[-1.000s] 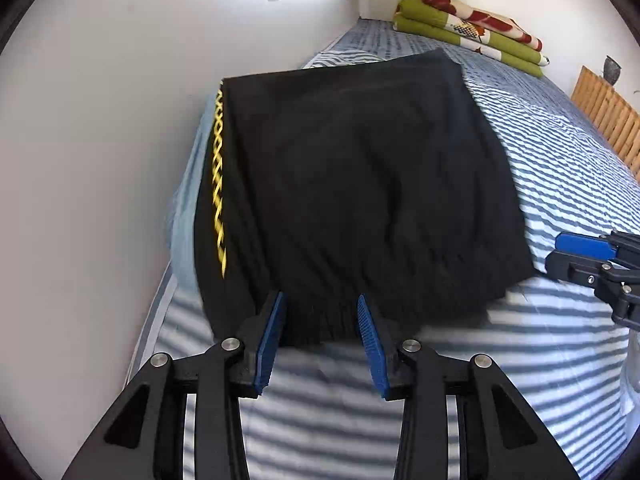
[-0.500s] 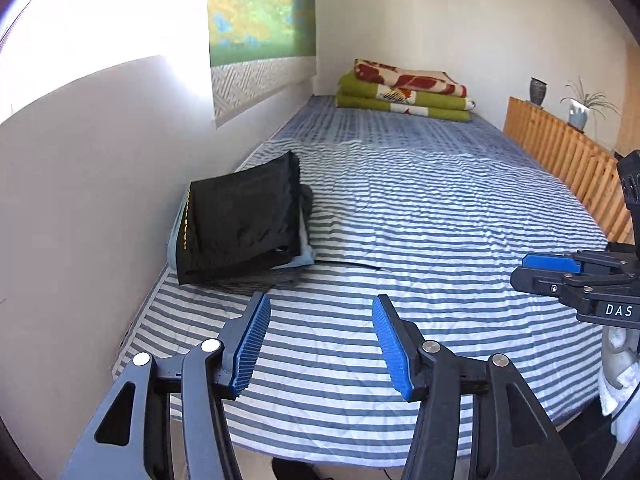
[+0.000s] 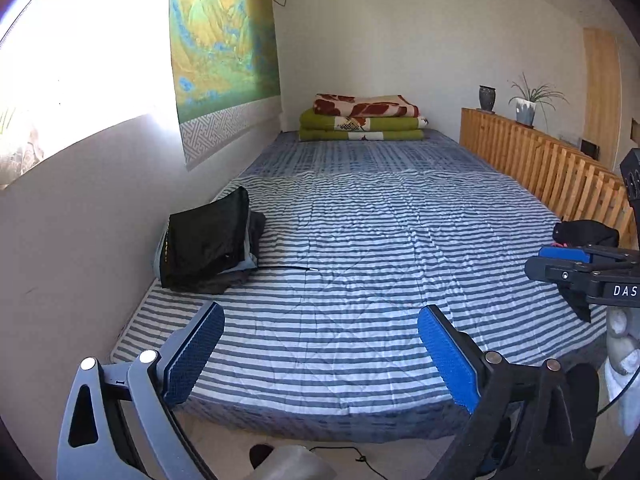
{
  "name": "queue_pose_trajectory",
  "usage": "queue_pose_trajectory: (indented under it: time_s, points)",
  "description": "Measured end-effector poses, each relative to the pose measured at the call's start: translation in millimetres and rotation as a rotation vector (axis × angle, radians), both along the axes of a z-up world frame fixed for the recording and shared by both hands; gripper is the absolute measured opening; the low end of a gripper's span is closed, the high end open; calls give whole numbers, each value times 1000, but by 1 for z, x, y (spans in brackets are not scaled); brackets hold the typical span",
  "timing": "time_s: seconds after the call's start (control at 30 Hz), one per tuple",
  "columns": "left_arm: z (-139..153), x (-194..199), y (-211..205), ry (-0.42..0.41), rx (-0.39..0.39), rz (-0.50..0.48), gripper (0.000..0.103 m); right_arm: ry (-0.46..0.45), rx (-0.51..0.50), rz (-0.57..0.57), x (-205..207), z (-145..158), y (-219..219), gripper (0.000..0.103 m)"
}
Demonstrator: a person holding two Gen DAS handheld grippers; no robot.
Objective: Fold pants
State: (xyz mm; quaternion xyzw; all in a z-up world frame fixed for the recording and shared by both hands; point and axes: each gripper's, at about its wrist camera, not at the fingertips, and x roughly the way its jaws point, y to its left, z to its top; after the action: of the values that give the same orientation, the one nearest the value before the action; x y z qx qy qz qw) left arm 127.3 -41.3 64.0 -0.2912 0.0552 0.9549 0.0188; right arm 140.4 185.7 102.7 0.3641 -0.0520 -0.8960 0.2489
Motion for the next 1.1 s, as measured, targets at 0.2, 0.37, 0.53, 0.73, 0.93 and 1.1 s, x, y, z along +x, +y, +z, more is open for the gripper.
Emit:
queue_pose_trajectory:
  time_s: [0.2, 0.37, 0.53, 0.73, 0.93, 1.1]
  points:
    - [1, 68, 8, 5, 41, -20, 102, 75, 22, -38, 50, 11, 16, 63]
    - [-17, 100, 18, -34, 92, -10, 102, 85, 19, -59, 83, -1, 17, 66]
    - [-37, 115, 24, -66, 86, -22, 102, 77, 45, -72, 111, -24, 11, 68]
    - [-54, 102, 16, -97, 89, -38, 102, 38, 70, -87, 116, -46, 6, 70]
    - [-79, 78, -2, -152, 102, 2, 102, 2, 78, -109, 97, -64, 4, 70]
    - [-93, 61, -20, -193, 112, 53, 102, -20, 96, -102, 84, -76, 0, 70]
